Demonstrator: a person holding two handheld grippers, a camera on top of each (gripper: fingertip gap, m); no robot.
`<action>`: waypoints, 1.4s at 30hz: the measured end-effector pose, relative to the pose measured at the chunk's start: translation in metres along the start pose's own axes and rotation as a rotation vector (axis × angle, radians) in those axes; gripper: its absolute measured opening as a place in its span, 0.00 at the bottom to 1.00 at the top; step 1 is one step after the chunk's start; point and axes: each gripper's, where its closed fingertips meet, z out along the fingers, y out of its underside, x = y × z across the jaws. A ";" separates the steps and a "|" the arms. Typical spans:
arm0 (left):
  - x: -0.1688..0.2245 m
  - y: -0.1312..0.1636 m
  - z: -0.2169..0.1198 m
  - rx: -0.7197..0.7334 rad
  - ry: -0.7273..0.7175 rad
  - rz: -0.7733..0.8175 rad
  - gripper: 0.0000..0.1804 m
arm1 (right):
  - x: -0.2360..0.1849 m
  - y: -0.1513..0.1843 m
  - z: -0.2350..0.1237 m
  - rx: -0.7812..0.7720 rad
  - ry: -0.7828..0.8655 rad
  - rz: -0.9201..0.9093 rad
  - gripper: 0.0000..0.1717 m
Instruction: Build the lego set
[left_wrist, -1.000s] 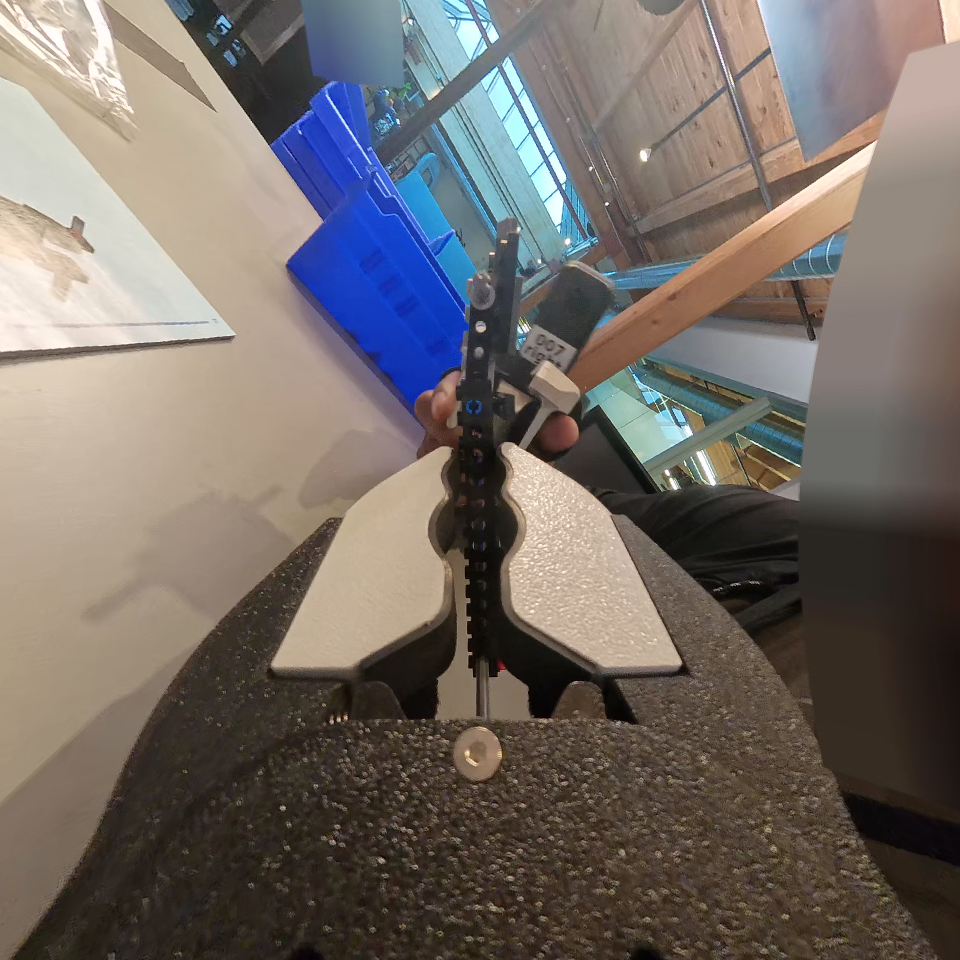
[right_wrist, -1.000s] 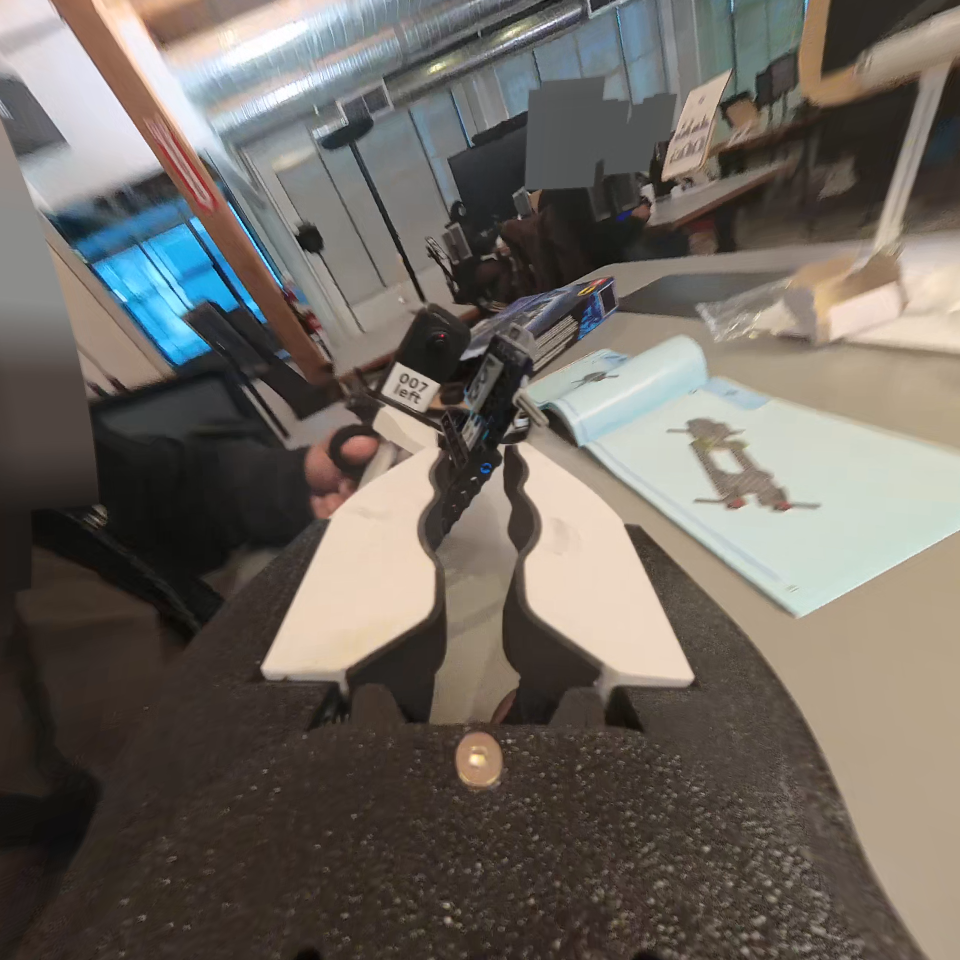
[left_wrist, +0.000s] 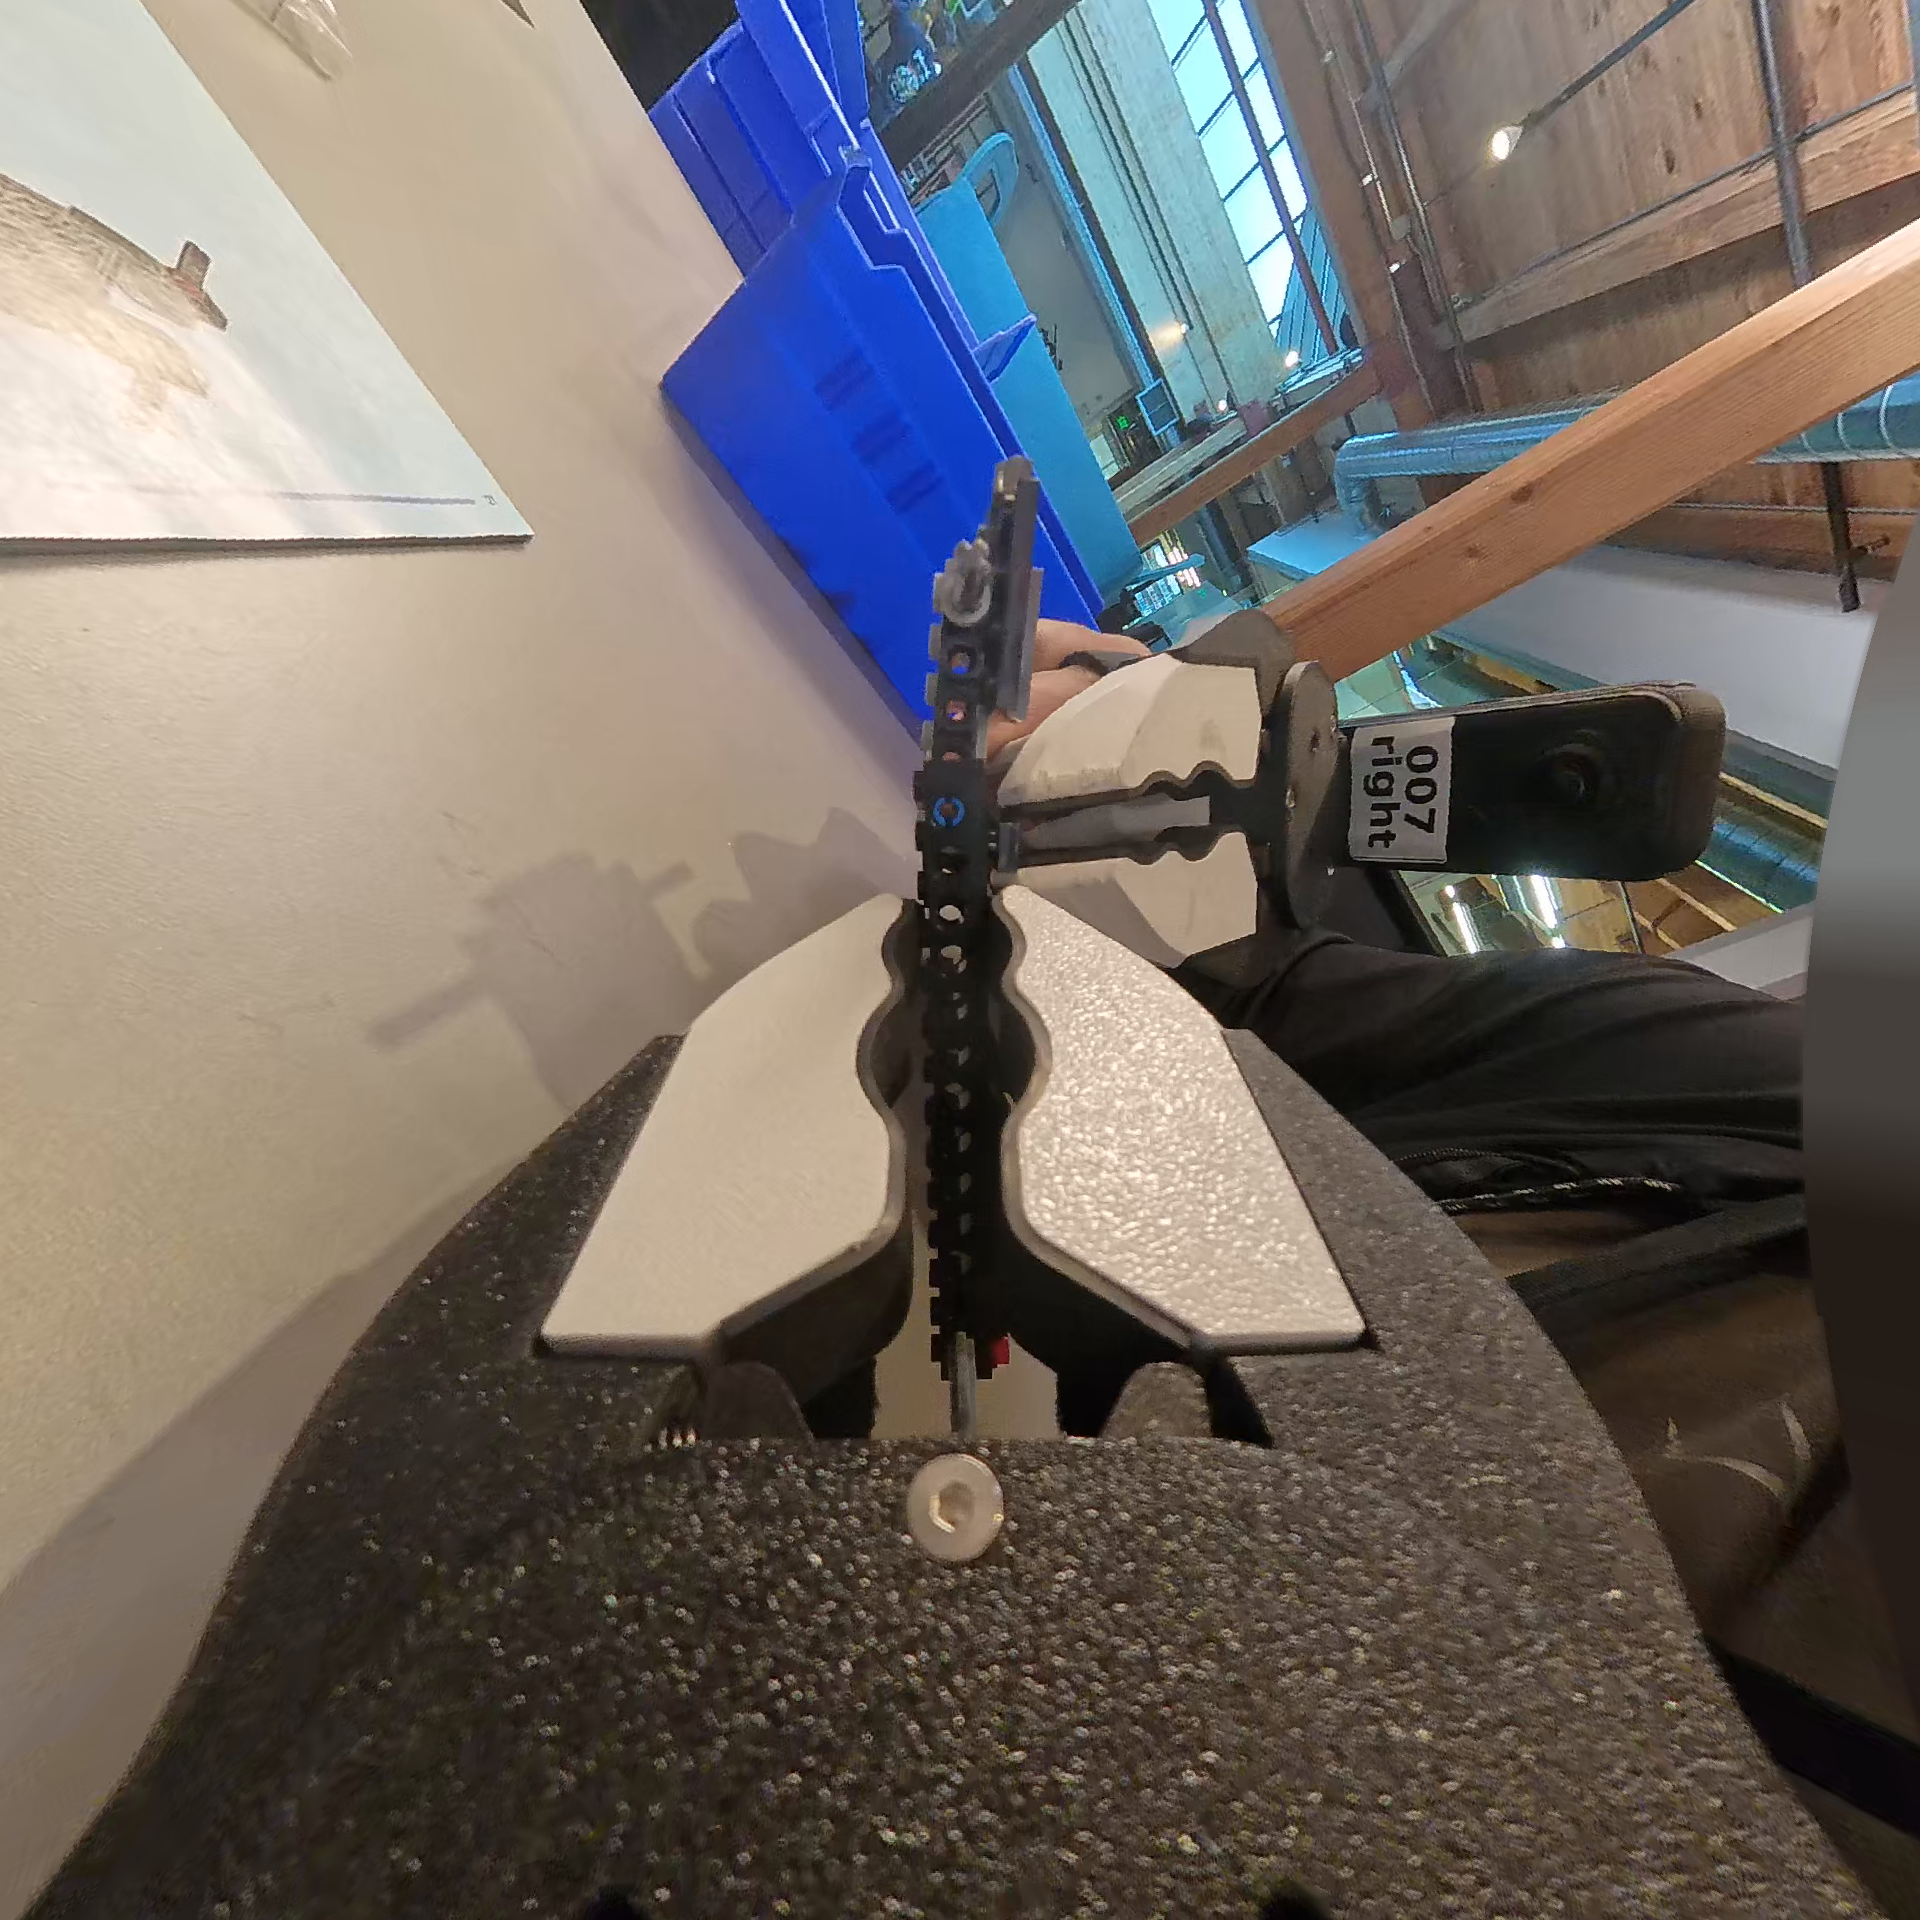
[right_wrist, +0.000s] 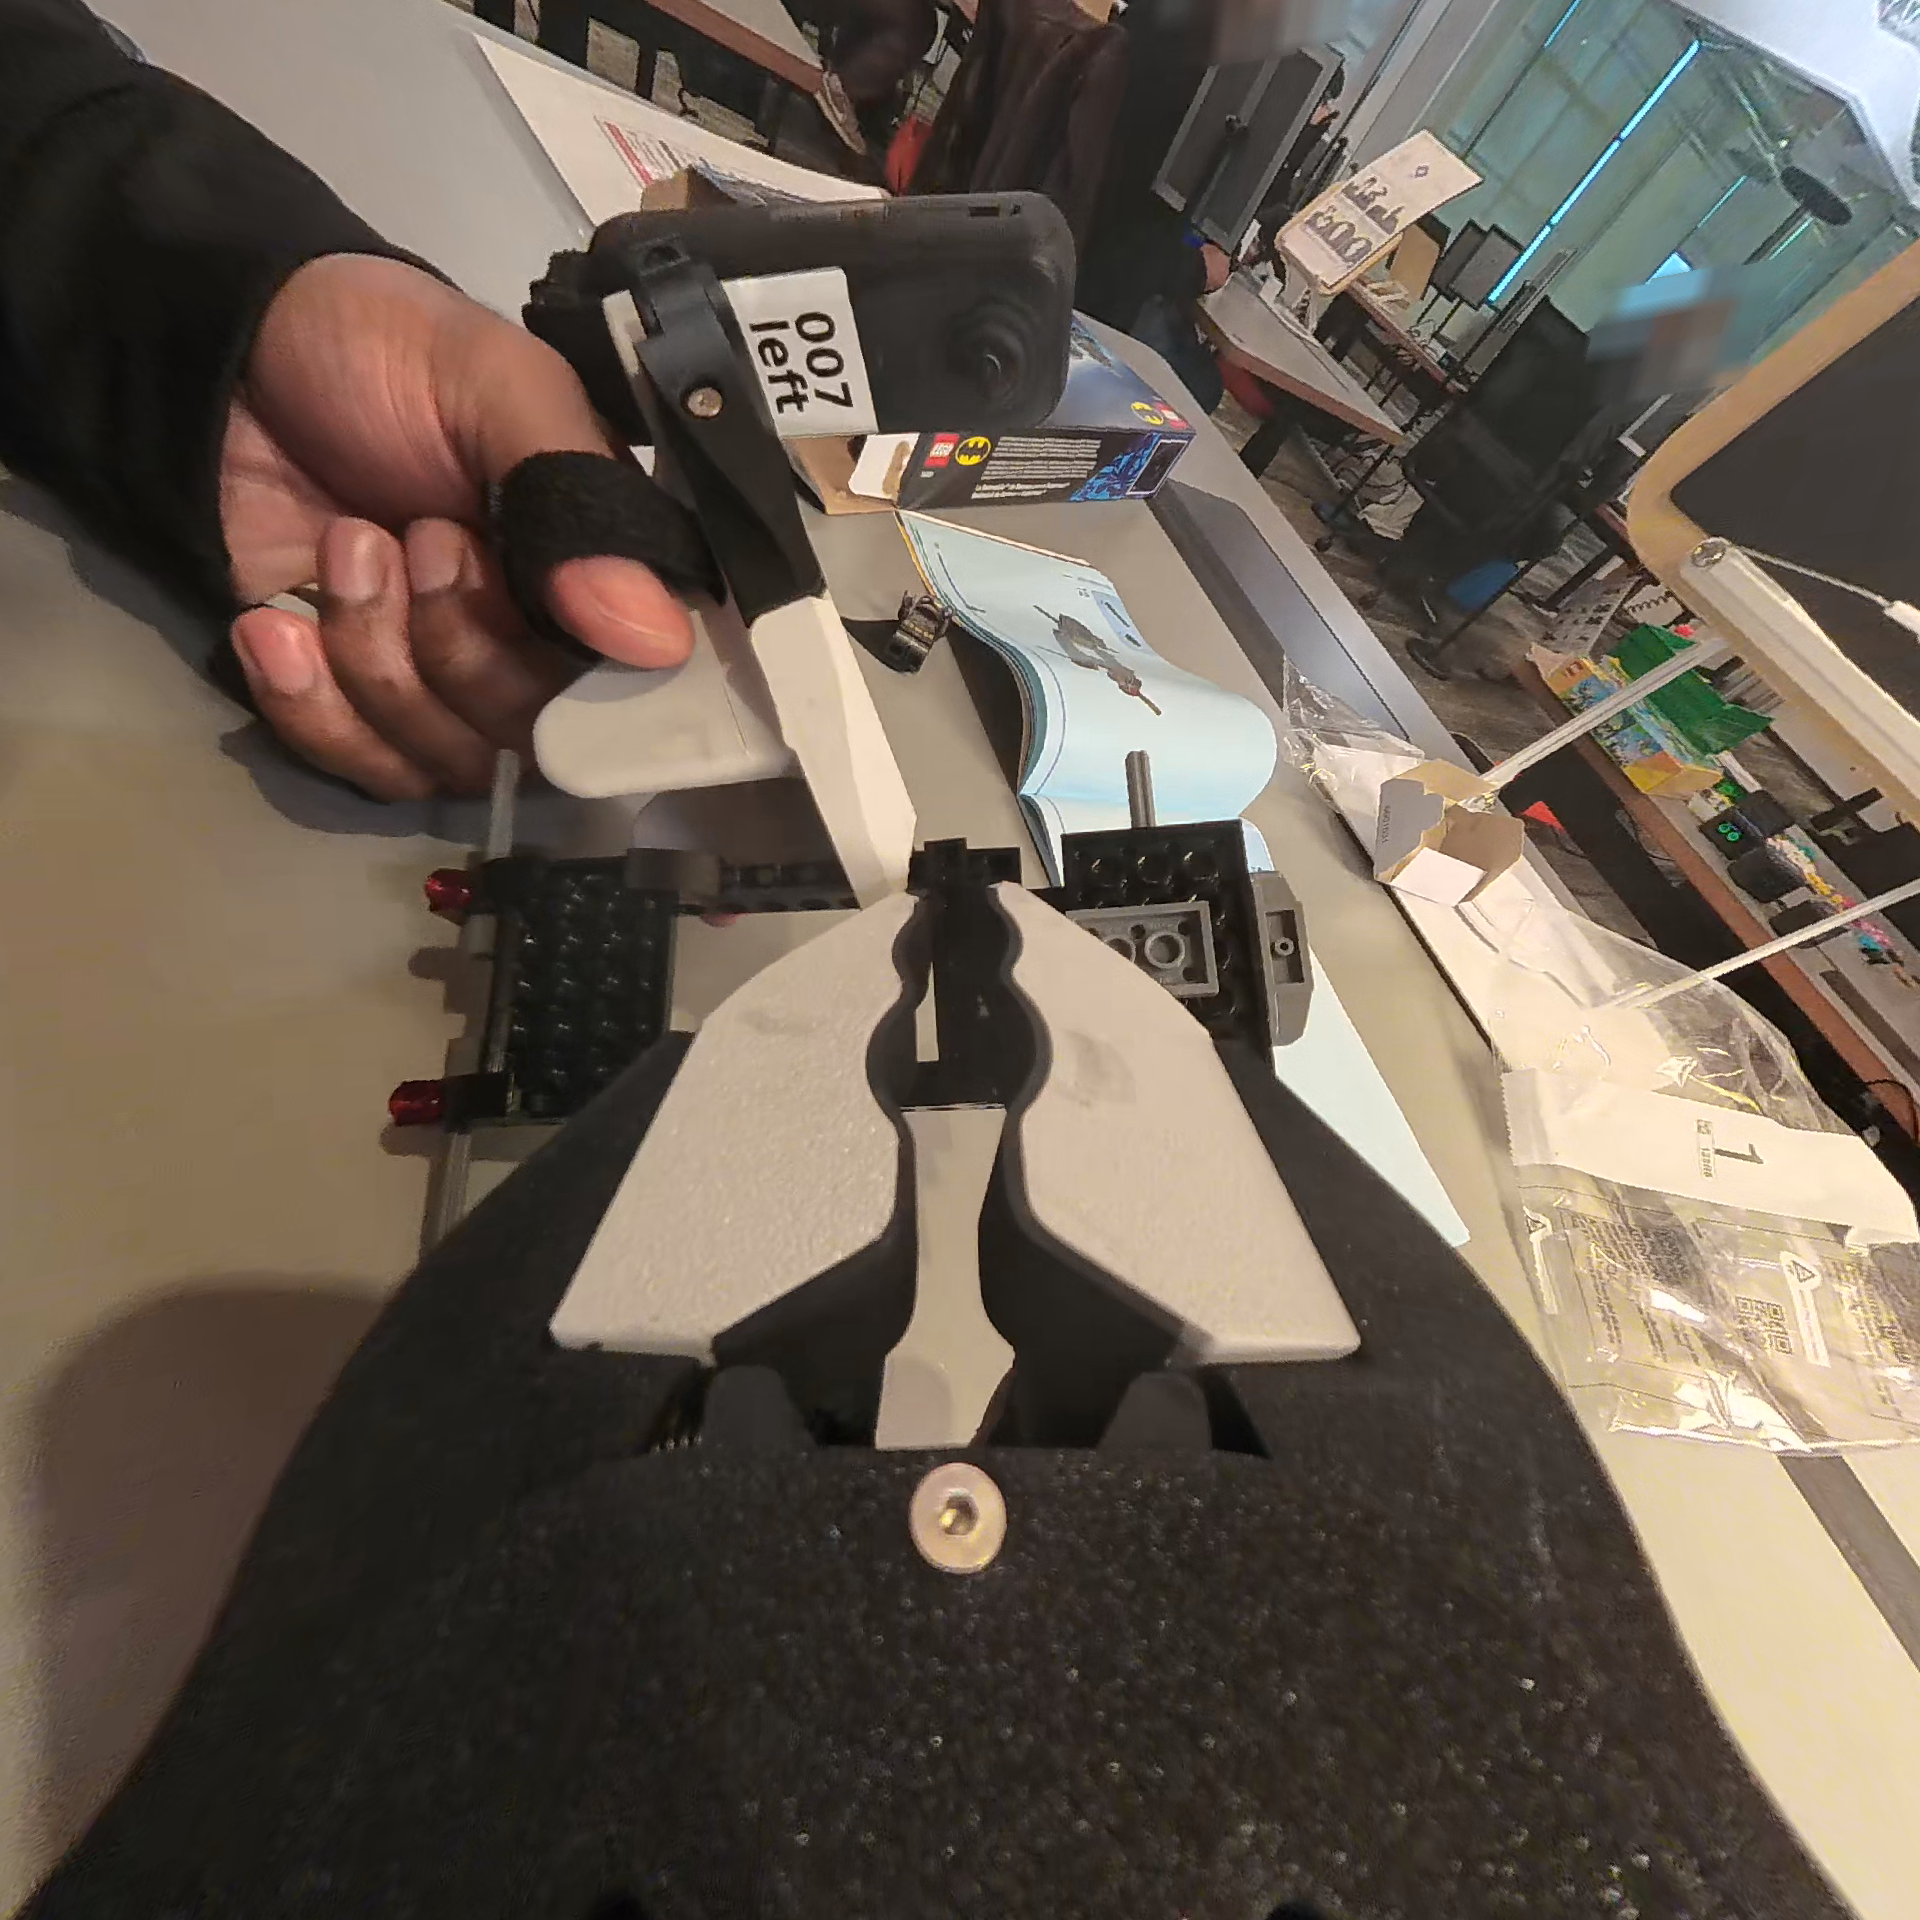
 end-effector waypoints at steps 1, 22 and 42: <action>0.000 0.000 0.000 0.000 0.000 0.003 0.06 | 0.000 0.000 0.000 0.000 0.001 0.002 0.04; 0.020 -0.027 -0.018 0.176 0.181 0.046 0.06 | 0.030 -0.008 -0.031 0.231 -0.152 0.788 0.19; 0.045 -0.013 -0.013 0.146 0.243 0.356 0.07 | 0.004 -0.029 -0.032 0.331 -0.327 0.831 0.11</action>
